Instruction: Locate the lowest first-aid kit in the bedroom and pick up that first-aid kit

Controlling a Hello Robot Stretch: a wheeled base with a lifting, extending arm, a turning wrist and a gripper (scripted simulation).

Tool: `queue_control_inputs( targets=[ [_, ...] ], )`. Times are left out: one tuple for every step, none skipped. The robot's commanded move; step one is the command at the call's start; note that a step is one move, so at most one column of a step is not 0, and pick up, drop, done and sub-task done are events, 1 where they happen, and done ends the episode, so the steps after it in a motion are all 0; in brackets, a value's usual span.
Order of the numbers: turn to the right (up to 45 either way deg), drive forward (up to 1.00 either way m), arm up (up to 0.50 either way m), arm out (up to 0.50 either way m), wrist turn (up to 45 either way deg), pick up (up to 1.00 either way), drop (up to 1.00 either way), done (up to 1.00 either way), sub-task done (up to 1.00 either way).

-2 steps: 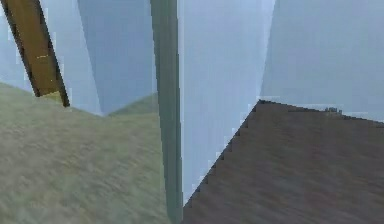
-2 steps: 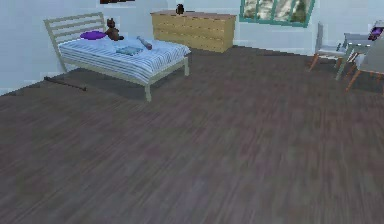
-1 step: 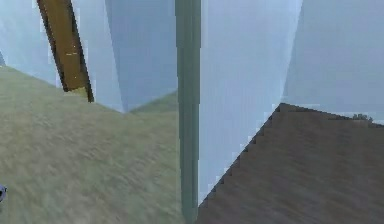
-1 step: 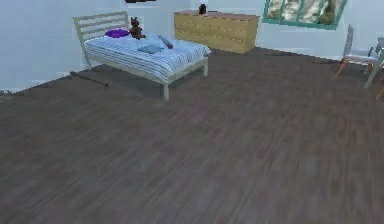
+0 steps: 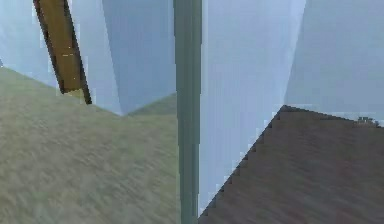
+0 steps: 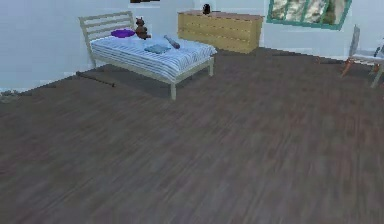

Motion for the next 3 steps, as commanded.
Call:
queue_control_inputs(
  targets=[
    [27.0,0.00,0.00,0.00,0.0,0.00,0.00,0.00,0.00],
    [0.0,0.20,0.00,0.00,0.0,0.00,0.00,0.00,0.00],
    [-45.0,0.00,0.00,0.00,0.0,0.00,0.00,0.00,0.00]
  ],
)
